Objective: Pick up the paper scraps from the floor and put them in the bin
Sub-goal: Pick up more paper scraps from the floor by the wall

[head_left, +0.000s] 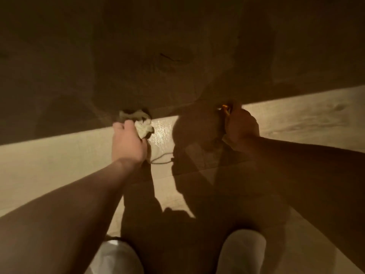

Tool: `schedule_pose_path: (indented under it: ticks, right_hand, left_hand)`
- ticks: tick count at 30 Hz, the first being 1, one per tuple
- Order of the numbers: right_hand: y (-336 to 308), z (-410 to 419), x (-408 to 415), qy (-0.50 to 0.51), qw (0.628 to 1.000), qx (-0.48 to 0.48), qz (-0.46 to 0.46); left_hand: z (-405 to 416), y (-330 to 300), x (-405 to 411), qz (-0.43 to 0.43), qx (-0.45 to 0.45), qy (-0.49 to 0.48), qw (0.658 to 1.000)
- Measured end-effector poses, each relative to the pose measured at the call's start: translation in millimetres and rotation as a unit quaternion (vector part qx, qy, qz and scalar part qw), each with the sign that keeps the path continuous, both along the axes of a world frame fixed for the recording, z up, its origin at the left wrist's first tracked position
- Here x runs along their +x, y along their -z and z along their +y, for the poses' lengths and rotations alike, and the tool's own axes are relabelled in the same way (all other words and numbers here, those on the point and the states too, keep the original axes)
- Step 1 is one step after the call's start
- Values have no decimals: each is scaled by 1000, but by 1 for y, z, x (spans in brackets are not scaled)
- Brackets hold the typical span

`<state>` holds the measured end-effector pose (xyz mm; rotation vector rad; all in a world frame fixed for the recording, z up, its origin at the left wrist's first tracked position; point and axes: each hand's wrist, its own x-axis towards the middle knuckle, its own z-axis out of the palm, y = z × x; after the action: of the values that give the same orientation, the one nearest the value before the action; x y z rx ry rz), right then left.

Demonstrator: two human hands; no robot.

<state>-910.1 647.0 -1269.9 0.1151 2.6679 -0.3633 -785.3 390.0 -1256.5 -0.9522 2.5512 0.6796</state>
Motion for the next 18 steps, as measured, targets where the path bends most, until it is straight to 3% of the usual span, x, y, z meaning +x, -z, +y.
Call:
schedule_pose_path:
  ticks: [4, 6, 8, 10, 12, 18]
  right_hand:
    - [-5, -5, -6, 67, 997, -10, -23]
    - [-23, -9, -2, 107, 993, -34, -39]
    - [-54, -9, 11, 81, 994, -30, -68]
    - [-96, -1, 35, 38, 996, 32, -73]
    - [-149, 10, 63, 12, 992, 100, -72]
    - [-372, 20, 136, 163, 960, -86, -211]
  left_hand:
    - [5, -4, 1, -19, 52, -6, 998]
    - [5, -19, 0, -65, 105, -22, 992]
    - [7, -46, 7, -122, 140, -1, 983]
    - [14, -89, 21, -150, 141, 27, 978]
    - [23, -143, 35, -153, 156, -8, 976]
    - [59, -367, 71, -183, 216, -83, 955]
